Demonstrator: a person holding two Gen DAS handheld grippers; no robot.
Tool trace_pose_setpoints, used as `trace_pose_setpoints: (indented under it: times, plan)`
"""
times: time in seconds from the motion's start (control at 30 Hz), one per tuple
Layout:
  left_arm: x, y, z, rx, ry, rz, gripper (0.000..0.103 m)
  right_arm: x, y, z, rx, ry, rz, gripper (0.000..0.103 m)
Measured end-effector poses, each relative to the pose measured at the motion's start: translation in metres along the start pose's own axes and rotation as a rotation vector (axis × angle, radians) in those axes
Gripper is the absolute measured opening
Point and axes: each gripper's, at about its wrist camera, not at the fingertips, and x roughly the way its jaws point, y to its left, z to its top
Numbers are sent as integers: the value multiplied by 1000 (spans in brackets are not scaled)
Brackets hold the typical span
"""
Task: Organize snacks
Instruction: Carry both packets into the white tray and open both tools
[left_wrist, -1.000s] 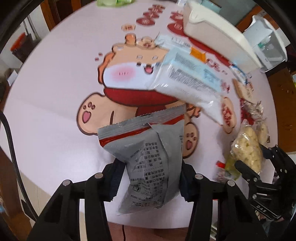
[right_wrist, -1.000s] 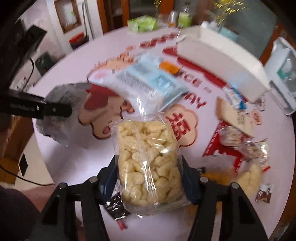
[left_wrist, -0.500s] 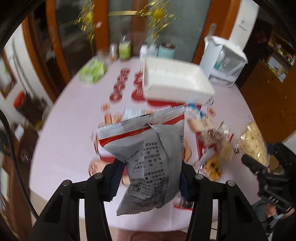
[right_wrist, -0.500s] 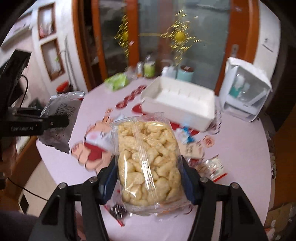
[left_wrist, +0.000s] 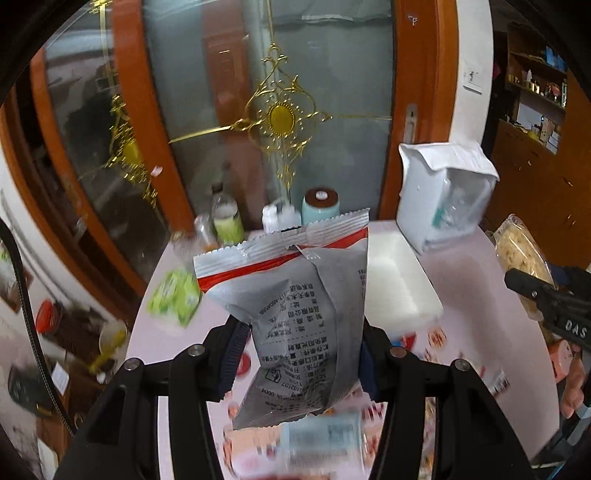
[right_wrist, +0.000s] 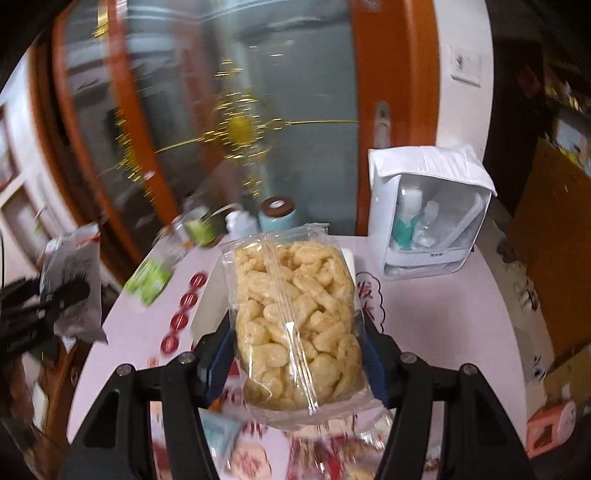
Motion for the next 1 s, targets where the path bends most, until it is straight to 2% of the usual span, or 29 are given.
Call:
trace_pose_setpoints:
  times: [0.1,0.2,0.37,0.4,0.43,0.47,0.5,0.53,0.6,0.63,0.83,1.0]
  plan:
    - [46,-2,30,11,8,1,51,46,-2,21,38,30,-48,62]
    - [92,-5,46,3,36,-10,51,85,-7,32,76,75,-63,62]
    - [152,-11,52,-13,94,-28,53,134,-12,36,113,151,-62,63]
    - [163,-12,54,-16,115,-33,57,143,-13,35,126,178,-62,63]
    - [174,-12,53,-24,140,-44,71,149,-14,34,135,196,-64,63]
    - [181,-12,52,-33,161,-58,81,153,-16,34,140,195,-69,67]
    - [191,-12,52,-47,179,-73,95,153,-17,33,139,162,-80,71]
    - [194,-11,50,-55,186,-79,99,152,-16,34,134,138,-80,84]
    - [200,-12,47,-63,199,-85,100,150,-18,34,134,113,-58,100]
    - [202,-10,44,-61,202,-85,101,149,-20,35,137,110,-46,103]
    - [195,-8,35,-28,195,-49,103,139,-19,33,113,90,-52,103]
    - [174,-2,31,-38,185,-54,103,117,-24,24,146,61,-16,103]
